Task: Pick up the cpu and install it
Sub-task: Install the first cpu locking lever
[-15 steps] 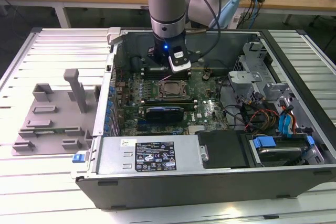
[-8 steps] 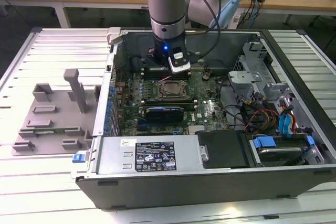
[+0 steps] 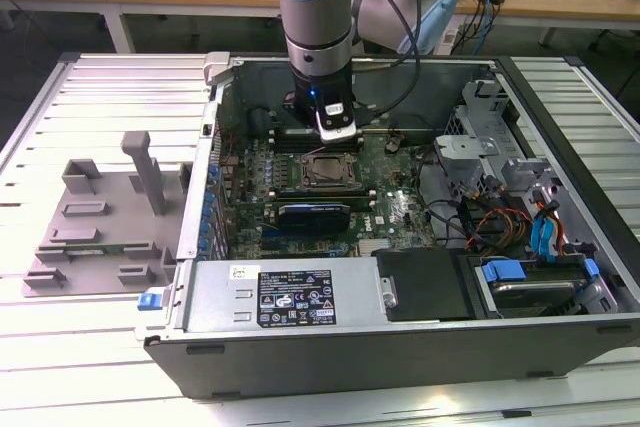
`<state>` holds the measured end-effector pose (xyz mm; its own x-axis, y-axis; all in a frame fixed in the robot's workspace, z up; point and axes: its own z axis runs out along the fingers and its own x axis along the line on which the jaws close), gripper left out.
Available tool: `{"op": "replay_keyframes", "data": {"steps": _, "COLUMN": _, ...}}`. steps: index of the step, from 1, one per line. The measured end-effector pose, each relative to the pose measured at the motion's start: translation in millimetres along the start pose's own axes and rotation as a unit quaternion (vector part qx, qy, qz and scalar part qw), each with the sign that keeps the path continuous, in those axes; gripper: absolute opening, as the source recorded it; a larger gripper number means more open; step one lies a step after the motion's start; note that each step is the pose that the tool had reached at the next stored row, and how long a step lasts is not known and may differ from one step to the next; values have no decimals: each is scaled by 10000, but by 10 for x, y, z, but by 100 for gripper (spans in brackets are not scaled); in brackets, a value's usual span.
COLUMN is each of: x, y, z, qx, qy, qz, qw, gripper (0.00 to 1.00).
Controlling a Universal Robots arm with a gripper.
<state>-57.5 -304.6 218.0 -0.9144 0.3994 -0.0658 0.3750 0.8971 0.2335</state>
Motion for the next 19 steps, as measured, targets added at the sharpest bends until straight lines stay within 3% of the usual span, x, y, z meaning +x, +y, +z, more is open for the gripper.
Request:
{"op": "replay_keyframes", "data": {"steps": 8, "x": 29, "y": 60, "z": 31, "qx": 15, "qy": -41, "qz": 161, "qw": 9999, "gripper": 11}}
{"op": "replay_keyframes", "data": {"steps": 13, "x": 34, "y": 44, "z": 97, "qx": 118, "qy": -108, "qz": 253, "qw": 9996, "gripper": 11}}
{"op": "replay_keyframes", "data": {"steps": 19, "x": 37, "y": 38, "z": 141, "qx": 173, "qy": -152, "qz": 353, "qw": 9991, "gripper": 11}}
